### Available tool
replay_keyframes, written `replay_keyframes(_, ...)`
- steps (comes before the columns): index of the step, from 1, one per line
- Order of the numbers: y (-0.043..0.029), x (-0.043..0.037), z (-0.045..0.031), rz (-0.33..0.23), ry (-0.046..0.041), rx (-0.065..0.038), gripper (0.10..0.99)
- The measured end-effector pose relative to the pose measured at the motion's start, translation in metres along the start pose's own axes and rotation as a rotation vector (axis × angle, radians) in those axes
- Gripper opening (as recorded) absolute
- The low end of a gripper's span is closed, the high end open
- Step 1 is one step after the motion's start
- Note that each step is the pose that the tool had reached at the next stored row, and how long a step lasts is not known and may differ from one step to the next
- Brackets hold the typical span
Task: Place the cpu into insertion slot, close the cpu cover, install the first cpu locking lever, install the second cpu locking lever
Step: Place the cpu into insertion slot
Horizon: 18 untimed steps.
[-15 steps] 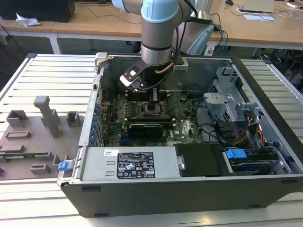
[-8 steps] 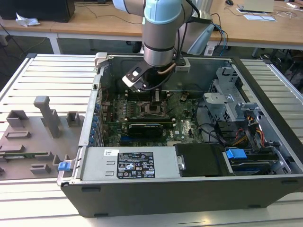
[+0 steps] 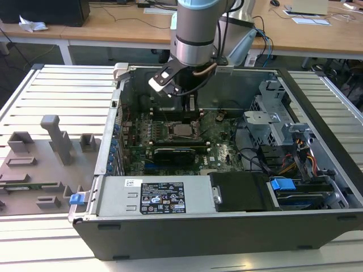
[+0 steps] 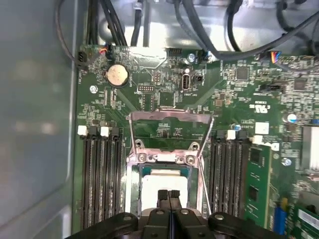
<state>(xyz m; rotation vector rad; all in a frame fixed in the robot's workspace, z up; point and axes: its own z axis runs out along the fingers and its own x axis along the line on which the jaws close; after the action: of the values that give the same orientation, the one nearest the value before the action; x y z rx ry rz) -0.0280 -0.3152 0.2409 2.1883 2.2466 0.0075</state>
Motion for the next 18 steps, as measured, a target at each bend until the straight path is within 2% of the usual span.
replay_keyframes(4, 0.0001, 0.0, -0.0156, 0.0, 0.0001, 0.0, 0.106)
replay_keyframes(5, 0.0002, 0.0, -0.022, 0.0, 0.0001, 0.0, 0.106)
replay_keyframes(12, 0.0003, 0.0, -0.0479, 0.0, 0.0, 0.0, 0.106)
replay_keyframes(13, 0.0004, 0.0, -0.0506, 0.0, 0.0001, 0.0, 0.106)
replay_keyframes(18, 0.0004, 0.0, -0.0511, 0.0, 0.0001, 0.0, 0.106)
